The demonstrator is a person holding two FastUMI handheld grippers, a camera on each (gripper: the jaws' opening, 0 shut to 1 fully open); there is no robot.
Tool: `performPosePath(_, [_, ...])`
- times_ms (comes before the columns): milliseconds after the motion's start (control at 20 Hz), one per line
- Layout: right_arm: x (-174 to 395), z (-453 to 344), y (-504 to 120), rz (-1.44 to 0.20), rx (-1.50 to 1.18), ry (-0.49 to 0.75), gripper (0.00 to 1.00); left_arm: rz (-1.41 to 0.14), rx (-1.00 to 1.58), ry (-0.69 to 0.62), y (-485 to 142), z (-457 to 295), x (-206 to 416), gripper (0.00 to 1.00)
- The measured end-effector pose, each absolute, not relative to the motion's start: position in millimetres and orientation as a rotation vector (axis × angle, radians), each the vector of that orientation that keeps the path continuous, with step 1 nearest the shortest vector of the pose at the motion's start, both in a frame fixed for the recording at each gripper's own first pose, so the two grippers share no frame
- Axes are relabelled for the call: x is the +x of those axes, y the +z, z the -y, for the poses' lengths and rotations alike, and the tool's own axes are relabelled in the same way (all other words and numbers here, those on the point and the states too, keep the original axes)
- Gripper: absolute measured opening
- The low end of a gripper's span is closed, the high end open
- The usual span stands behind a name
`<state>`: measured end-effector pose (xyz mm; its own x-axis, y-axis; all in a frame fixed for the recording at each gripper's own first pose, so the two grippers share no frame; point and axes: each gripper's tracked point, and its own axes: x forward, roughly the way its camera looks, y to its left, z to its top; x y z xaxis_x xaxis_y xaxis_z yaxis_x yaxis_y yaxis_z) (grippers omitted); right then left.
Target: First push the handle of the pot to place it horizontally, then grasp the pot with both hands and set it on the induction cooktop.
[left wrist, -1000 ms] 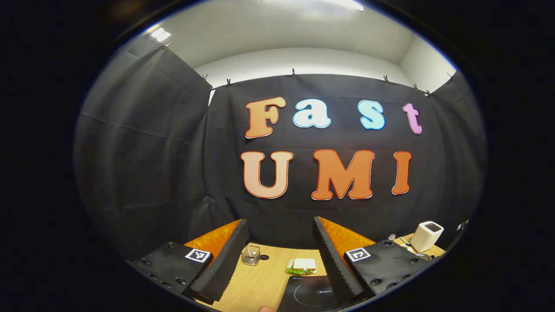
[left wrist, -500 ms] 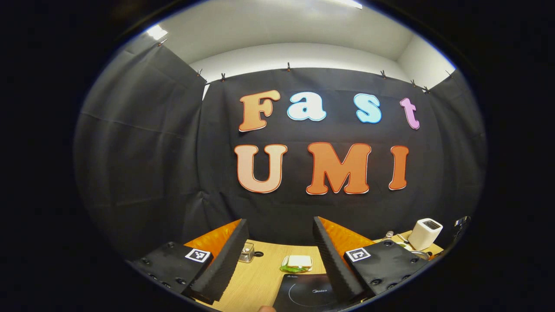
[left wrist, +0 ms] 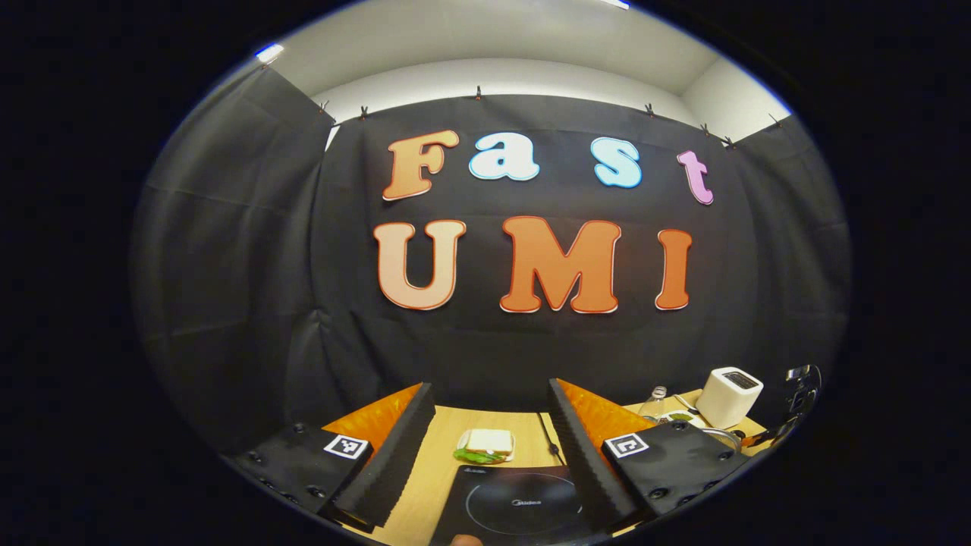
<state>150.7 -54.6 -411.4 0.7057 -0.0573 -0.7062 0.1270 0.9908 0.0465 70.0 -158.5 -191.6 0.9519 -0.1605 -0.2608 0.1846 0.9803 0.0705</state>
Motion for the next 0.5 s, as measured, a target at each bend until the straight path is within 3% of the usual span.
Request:
performPosePath(250, [150.2,59.2,-376.4,-0.708,0.102,-0.095,0.0,-0.298,0.08,-0.208,-244.2,206.0,67.9,0.99])
performPosePath(500, [147.0,63.9,-346.6,-0.617,0.111,-0.067,0.01,-0.384,0.034,-0.339,-308.5,276.7,43.3,0.98])
